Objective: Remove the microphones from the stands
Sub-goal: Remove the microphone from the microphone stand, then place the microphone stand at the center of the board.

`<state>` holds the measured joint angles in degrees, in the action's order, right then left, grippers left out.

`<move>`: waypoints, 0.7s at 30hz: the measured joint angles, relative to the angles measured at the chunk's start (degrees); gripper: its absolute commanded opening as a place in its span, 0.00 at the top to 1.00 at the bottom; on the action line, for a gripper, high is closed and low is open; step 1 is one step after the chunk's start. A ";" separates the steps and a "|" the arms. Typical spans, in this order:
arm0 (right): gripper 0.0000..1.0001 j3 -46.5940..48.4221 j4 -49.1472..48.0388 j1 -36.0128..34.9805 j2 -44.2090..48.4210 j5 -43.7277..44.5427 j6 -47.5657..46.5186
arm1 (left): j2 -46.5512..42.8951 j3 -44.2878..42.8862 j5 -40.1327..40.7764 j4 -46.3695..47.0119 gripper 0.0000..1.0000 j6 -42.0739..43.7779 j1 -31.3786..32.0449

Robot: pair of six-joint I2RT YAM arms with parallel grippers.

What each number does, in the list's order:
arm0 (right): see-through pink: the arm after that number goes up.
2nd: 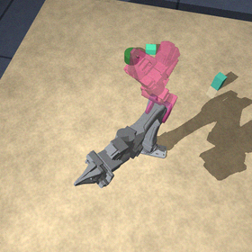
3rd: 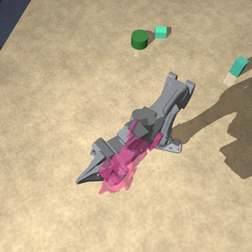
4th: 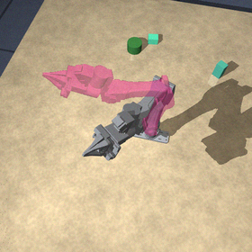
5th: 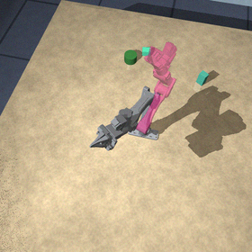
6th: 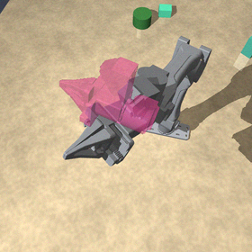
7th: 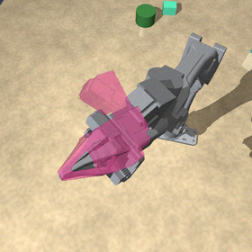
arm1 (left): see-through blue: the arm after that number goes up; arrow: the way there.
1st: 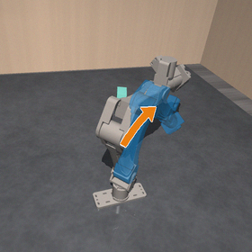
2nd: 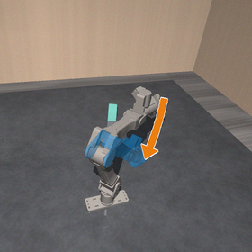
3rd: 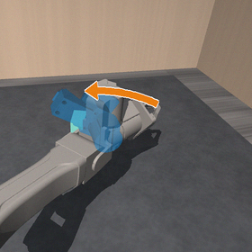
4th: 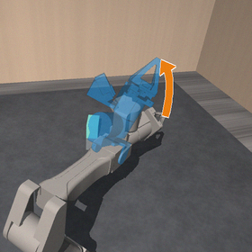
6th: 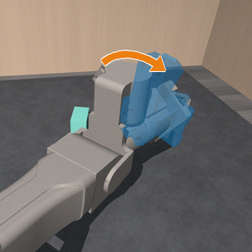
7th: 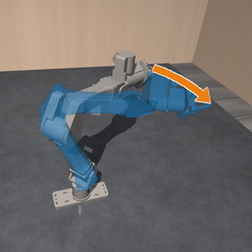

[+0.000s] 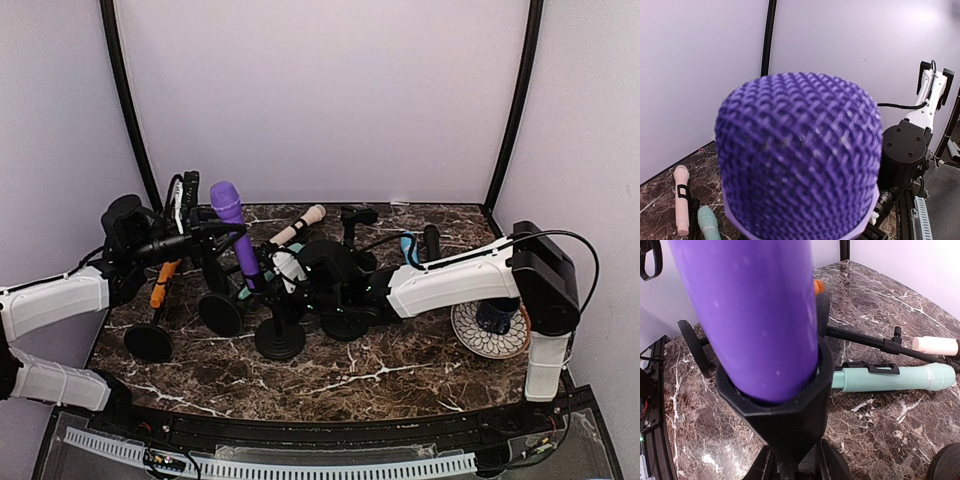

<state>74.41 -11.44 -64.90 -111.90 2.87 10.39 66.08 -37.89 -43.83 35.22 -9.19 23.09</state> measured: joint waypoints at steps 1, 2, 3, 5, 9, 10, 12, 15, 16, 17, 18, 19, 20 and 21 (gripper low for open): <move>1.00 0.07 0.09 0.00 -0.02 0.02 0.00 | -0.48 0.02 0.00 0.55 1.00 -0.28 -0.13; 1.00 0.07 0.13 0.00 -0.02 0.04 0.02 | -0.92 0.02 -0.04 1.36 1.00 -0.46 -0.33; 1.00 0.09 0.13 0.00 -0.02 0.11 0.04 | -1.36 0.02 -0.02 1.86 1.00 -0.61 -0.48; 1.00 0.11 0.17 0.00 -0.02 0.22 0.24 | -2.12 0.00 -0.07 3.45 1.00 -0.90 -0.76; 1.00 0.20 0.26 0.00 -0.02 0.90 0.85 | -3.52 -0.26 -0.02 6.54 1.00 -1.11 -1.14; 1.00 0.22 0.26 0.00 -0.02 1.11 0.98 | -3.80 -0.59 0.13 7.10 1.00 -1.09 -1.16; 1.00 0.24 0.28 0.00 -0.02 1.46 1.29 | -4.20 -1.40 0.81 7.32 1.00 -1.03 -1.18; 1.00 0.26 0.48 0.02 0.15 2.10 1.97 | -4.59 -3.67 4.17 4.92 1.00 -0.39 -1.20; 1.00 0.26 0.70 0.07 0.31 2.29 2.21 | -5.01 -4.48 6.10 3.56 1.00 -0.04 -1.25; 1.00 0.28 1.05 0.15 0.55 2.49 2.49 | -5.64 -5.27 8.52 1.68 1.00 0.24 -1.29; 1.00 0.39 1.42 0.31 0.81 2.71 2.86 | -6.51 -5.97 11.06 -0.37 1.00 0.55 -1.33; 1.00 0.72 2.03 0.52 1.03 2.97 3.34 | -7.54 -6.69 13.90 -2.62 1.00 0.87 -1.36; 1.00 1.05 2.86 0.85 1.22 3.41 3.69 | -8.44 -7.23 16.37 -4.44 1.00 1.07 -1.36; 1.00 1.38 3.58 1.22 1.33 3.74 3.89 | -9.62 -7.98 19.06 -6.88 1.00 1.31 -1.36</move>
<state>75.79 -7.86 -63.68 -110.56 6.61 14.28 56.47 -45.87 -24.77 28.34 -7.88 21.74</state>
